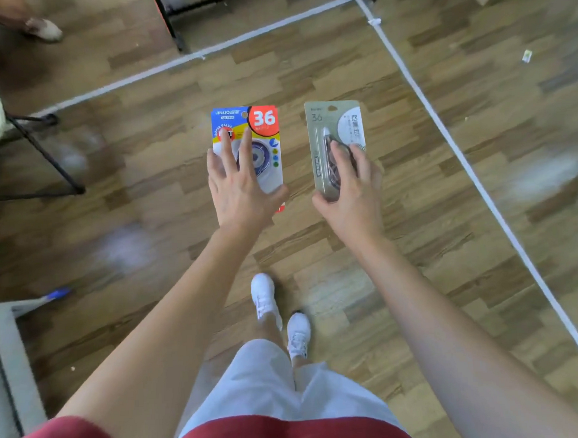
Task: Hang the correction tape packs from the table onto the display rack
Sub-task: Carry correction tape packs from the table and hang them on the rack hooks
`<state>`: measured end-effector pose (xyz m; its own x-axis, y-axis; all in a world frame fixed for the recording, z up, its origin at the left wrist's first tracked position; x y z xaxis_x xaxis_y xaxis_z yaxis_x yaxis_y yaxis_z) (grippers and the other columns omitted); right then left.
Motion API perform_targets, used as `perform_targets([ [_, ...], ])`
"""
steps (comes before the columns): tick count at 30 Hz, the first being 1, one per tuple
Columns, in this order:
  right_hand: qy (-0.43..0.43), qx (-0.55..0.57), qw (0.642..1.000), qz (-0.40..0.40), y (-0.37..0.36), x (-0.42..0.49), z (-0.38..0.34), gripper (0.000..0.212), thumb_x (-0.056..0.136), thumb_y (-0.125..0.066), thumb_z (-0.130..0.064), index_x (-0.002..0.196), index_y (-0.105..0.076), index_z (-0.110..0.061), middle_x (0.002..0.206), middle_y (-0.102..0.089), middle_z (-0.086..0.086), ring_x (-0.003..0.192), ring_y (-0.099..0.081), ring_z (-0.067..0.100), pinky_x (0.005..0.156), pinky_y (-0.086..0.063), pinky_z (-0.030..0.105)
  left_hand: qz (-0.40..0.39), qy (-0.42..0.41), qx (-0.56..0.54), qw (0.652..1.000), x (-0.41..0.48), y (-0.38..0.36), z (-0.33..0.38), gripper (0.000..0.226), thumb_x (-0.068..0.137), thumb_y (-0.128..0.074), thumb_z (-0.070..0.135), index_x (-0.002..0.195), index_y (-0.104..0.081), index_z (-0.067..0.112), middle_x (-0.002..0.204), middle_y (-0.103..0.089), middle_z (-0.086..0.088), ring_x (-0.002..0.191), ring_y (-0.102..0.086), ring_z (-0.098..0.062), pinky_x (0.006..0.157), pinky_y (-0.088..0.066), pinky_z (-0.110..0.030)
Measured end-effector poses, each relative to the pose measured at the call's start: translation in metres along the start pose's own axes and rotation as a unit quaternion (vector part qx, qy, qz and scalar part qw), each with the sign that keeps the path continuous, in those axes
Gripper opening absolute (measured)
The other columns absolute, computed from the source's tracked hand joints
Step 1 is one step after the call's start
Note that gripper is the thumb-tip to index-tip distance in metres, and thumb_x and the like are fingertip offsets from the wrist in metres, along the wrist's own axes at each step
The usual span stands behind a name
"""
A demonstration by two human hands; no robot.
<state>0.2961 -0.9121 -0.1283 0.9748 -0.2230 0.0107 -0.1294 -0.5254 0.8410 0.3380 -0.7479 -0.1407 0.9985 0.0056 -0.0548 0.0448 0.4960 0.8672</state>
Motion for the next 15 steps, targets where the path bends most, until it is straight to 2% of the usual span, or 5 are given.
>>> perform_targets([
  [9, 0.016, -0.023, 0.999, 0.042, 0.014, 0.177, -0.004, 0.071, 0.078, -0.067, -0.026, 0.143, -0.04, -0.015, 0.146, -0.033, 0.01, 0.126, -0.036, 0.037, 0.105, -0.026, 0.04, 0.011, -0.022, -0.015, 1.0, 0.177, -0.002, 0.047, 0.099, 0.074, -0.072, 0.042, 0.152, -0.015, 0.023, 0.16, -0.004, -0.007, 0.145, -0.004, -0.034, 0.115, -0.01, -0.041],
  [15, 0.039, -0.023, 0.996, 0.076, 0.031, 0.296, -0.029, 0.07, 0.078, -0.068, -0.025, 0.142, -0.042, -0.014, 0.144, -0.036, 0.012, 0.122, -0.039, 0.036, 0.102, -0.032, 0.042, 0.051, -0.036, -0.022, 0.998, 0.298, 0.026, 0.083, 0.098, 0.074, -0.072, 0.042, 0.152, -0.016, 0.023, 0.16, -0.005, -0.008, 0.144, -0.007, -0.035, 0.114, -0.012, -0.042],
])
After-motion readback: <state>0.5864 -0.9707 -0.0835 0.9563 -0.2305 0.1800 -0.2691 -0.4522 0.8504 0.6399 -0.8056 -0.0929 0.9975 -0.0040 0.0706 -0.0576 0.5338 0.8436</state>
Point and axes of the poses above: each hand's wrist, its own x-axis towards the middle knuckle, its own y-axis out of the back of the hand, z = x × y, the point moved 4 cm from there along x, towards the middle knuckle
